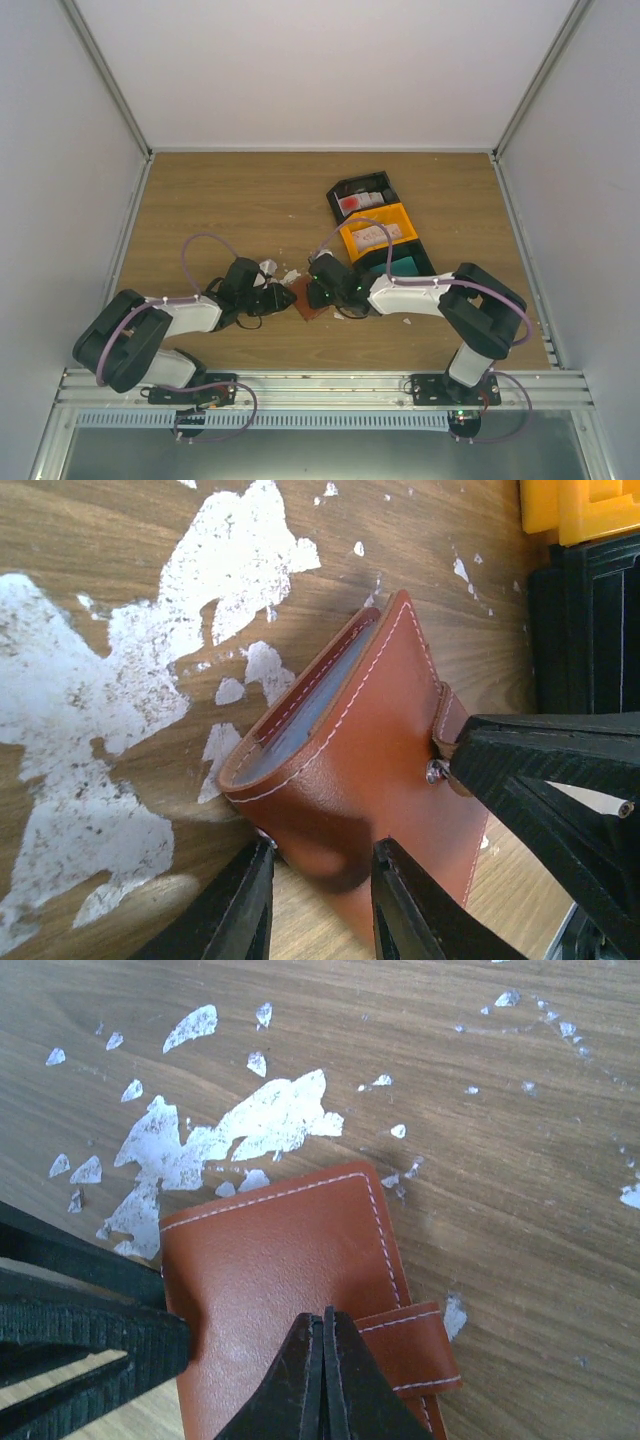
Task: Put the credit cards into the card holder
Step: Close the card holder at the center of the board.
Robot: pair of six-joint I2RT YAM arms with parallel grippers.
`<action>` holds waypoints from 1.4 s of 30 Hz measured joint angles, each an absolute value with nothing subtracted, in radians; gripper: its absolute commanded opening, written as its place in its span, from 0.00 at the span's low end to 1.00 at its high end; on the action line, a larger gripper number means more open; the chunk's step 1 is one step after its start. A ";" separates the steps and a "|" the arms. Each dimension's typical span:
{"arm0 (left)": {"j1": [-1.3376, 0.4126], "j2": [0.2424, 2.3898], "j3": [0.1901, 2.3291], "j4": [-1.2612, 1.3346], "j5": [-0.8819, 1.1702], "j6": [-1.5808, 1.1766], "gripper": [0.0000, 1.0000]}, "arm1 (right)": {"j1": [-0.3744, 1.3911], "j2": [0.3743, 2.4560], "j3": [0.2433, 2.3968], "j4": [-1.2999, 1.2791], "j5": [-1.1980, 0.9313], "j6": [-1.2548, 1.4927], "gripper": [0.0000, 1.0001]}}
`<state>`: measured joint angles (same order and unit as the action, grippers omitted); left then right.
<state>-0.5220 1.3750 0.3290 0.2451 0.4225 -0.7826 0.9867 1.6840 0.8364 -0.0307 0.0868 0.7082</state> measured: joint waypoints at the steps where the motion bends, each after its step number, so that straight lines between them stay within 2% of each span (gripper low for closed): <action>1: -0.522 1.379 0.329 0.253 0.424 -0.785 0.31 | 0.986 1.691 0.842 -0.030 0.086 0.708 0.01; 20: -0.522 1.402 0.323 0.301 0.429 -0.798 0.31 | 0.986 1.710 0.844 -0.012 0.055 0.714 0.01; 42: -0.525 1.443 0.323 0.367 0.422 -0.830 0.28 | 0.974 1.699 0.622 0.376 0.004 0.828 0.01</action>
<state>-0.5247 1.4425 0.3225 0.3668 0.4217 -0.8303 0.9745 1.6993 0.6216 0.3763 0.0040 0.8276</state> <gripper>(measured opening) 0.300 0.009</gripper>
